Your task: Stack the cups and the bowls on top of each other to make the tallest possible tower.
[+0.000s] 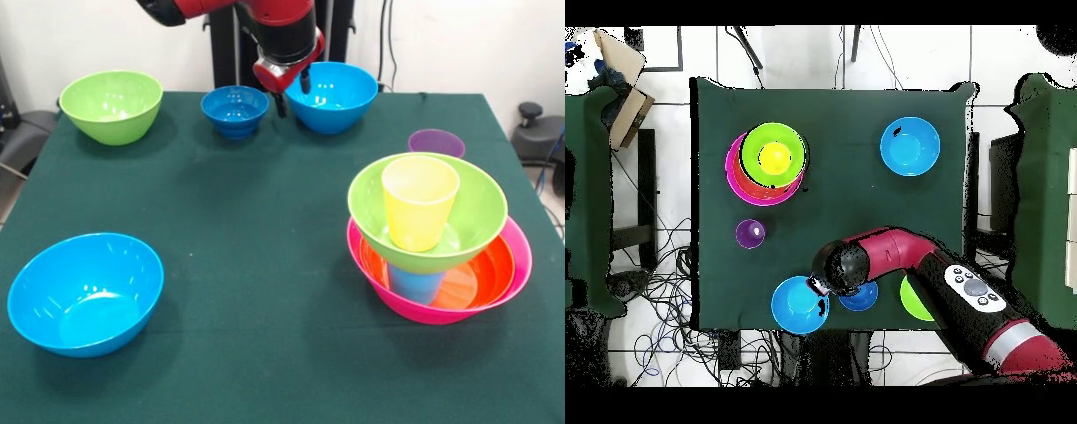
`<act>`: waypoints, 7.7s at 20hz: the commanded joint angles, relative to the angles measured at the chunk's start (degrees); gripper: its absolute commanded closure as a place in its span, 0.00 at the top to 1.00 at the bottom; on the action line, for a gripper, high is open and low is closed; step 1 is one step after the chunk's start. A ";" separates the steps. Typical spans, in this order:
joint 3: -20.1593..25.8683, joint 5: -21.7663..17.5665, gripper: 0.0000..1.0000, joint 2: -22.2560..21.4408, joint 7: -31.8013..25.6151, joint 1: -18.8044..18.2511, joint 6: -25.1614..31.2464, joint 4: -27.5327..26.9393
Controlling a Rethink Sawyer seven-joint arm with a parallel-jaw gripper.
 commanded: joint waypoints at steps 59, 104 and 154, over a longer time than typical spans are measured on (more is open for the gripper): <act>-3.57 -13.96 0.00 8.54 1.18 4.43 -12.95 -9.51; 6.80 12.27 0.00 -8.34 -9.66 -0.25 14.86 -12.54; 3.22 27.20 0.00 10.89 0.04 10.66 30.99 -53.21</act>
